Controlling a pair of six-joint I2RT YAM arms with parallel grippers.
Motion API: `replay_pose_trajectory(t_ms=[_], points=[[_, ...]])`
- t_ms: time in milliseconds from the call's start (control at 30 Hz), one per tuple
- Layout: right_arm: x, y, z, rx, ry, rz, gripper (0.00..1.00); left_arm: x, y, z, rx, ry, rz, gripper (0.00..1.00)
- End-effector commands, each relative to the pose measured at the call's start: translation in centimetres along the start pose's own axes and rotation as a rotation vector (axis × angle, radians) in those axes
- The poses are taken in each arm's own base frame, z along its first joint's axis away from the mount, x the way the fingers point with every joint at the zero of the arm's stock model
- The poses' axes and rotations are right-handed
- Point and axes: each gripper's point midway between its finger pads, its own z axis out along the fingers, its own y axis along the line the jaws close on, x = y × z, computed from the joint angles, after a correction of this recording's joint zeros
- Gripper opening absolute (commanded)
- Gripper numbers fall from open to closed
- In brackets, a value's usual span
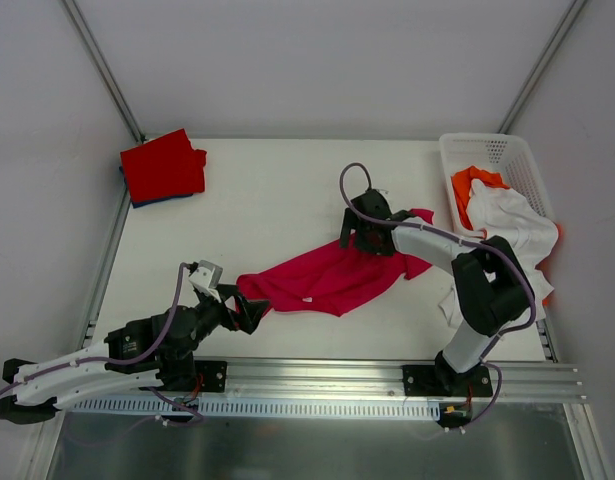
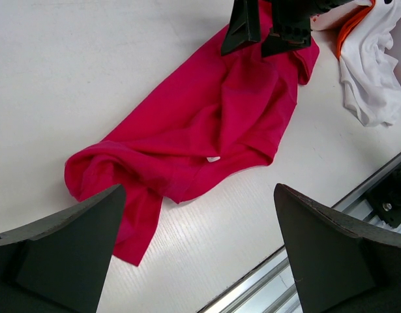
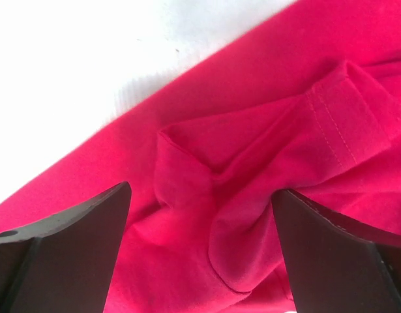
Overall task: Fold and stack the t-shirts
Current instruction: Flatten the tshirt out
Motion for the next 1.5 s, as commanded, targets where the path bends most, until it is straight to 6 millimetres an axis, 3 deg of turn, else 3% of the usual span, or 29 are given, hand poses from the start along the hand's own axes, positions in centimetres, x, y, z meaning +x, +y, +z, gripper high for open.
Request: replay_pose_trajectory(t_ms=[0,233,300,367,467,567,667,900,1000,1167,1467], points=[[-2.2,2.1,-0.3,-0.067,-0.034,0.003,0.92,-0.1,0.0,0.2,-0.009,-0.007,-0.012,0.99],[-2.3,2.4,-0.3,-0.061,-0.01,-0.001,0.88,-0.1,0.1,0.3,-0.014,-0.01,-0.009,0.99],[-2.1,2.2,-0.3,-0.058,-0.007,-0.004,0.73,-0.2,0.1,0.2,-0.013,-0.01,-0.01,0.99],[-1.4,1.8,-0.1,-0.047,0.006,-0.008,0.65,-0.1,0.1,0.3,-0.013,-0.009,-0.009,0.99],[0.0,0.2,-0.1,-0.001,0.026,-0.013,0.66,-0.1,0.0,0.2,-0.009,-0.011,-0.01,0.99],[-0.2,-1.1,-1.1,0.036,-0.007,-0.019,0.67,-0.2,0.0,0.2,-0.005,-0.014,-0.016,0.99],[-1.2,-1.8,-2.8,0.074,-0.03,-0.034,0.68,-0.1,-0.1,0.2,-0.003,-0.012,-0.014,0.99],[-5.9,-0.3,-8.2,0.008,-0.162,-0.015,0.69,-0.2,0.0,0.2,-0.006,-0.016,-0.016,0.99],[-7.1,0.3,-9.4,-0.015,-0.187,-0.014,0.69,-0.2,0.0,0.1,-0.002,-0.017,-0.02,0.99],[-7.1,1.7,-8.2,-0.042,-0.16,-0.005,0.7,-0.1,0.0,0.1,-0.002,-0.017,-0.02,0.99],[-3.4,4.7,-2.3,-0.071,-0.032,-0.02,0.68,-0.2,0.0,0.1,-0.001,-0.018,-0.021,0.99]])
